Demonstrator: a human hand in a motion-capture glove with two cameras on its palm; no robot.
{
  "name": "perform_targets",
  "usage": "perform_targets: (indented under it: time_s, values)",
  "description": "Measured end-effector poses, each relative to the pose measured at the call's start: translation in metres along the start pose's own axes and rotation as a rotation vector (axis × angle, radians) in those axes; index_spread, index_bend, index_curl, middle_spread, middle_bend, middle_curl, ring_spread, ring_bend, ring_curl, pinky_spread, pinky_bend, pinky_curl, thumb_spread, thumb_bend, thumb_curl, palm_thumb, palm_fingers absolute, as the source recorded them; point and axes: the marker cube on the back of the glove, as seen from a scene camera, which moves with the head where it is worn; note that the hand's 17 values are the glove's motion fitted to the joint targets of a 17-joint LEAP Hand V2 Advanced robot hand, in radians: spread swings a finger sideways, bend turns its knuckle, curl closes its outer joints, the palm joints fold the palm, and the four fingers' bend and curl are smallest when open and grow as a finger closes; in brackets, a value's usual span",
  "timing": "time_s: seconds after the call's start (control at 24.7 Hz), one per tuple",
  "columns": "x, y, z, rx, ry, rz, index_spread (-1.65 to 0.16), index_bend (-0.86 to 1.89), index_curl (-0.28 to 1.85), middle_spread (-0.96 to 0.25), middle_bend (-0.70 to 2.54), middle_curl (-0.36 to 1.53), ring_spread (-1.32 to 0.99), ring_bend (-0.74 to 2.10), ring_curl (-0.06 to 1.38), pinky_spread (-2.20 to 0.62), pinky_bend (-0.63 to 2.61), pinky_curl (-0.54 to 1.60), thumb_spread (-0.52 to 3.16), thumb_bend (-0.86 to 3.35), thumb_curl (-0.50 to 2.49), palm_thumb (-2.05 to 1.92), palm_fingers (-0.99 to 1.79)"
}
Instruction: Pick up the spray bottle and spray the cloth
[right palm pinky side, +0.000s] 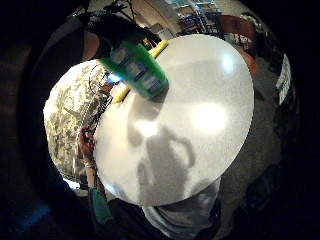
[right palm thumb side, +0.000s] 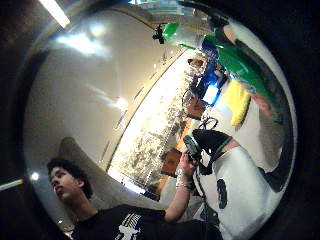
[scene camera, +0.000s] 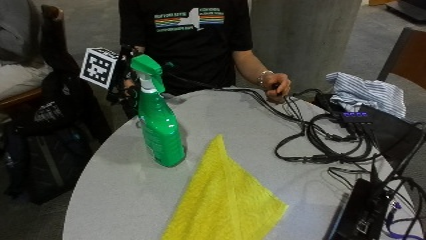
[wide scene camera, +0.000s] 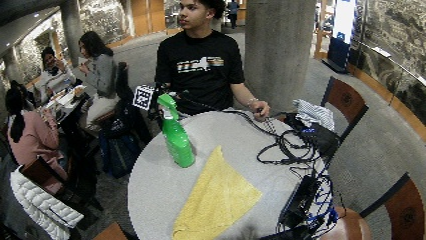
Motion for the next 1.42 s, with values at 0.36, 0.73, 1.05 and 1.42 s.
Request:
perform_targets:
  time_s: [0.36,0.73,1.05,1.42]
  values:
    - [0.015,-0.049,0.017,0.008,0.081,0.049,-0.33,0.08,0.18,0.08,0.19,0.34,0.06,0.35,0.30,0.24,0.67,0.37,0.98,-0.01,0.33,0.77,0.37]
    - [0.020,-0.064,0.025,0.022,0.104,0.055,-0.39,-0.01,0.09,0.11,0.21,0.34,0.07,0.43,0.32,0.25,0.88,0.41,0.97,0.01,0.36,0.84,0.23]
    - [0.023,-0.058,0.013,0.154,0.109,0.034,-0.31,0.18,0.16,-0.01,0.38,0.41,-0.02,0.60,0.35,0.09,0.67,0.34,0.91,0.08,0.43,1.04,0.81]
    - [0.019,-0.052,-0.001,0.265,0.063,-0.011,-0.23,0.22,0.26,-0.08,0.37,0.45,-0.09,0.61,0.40,-0.15,0.59,0.34,0.70,0.07,0.49,1.16,1.17]
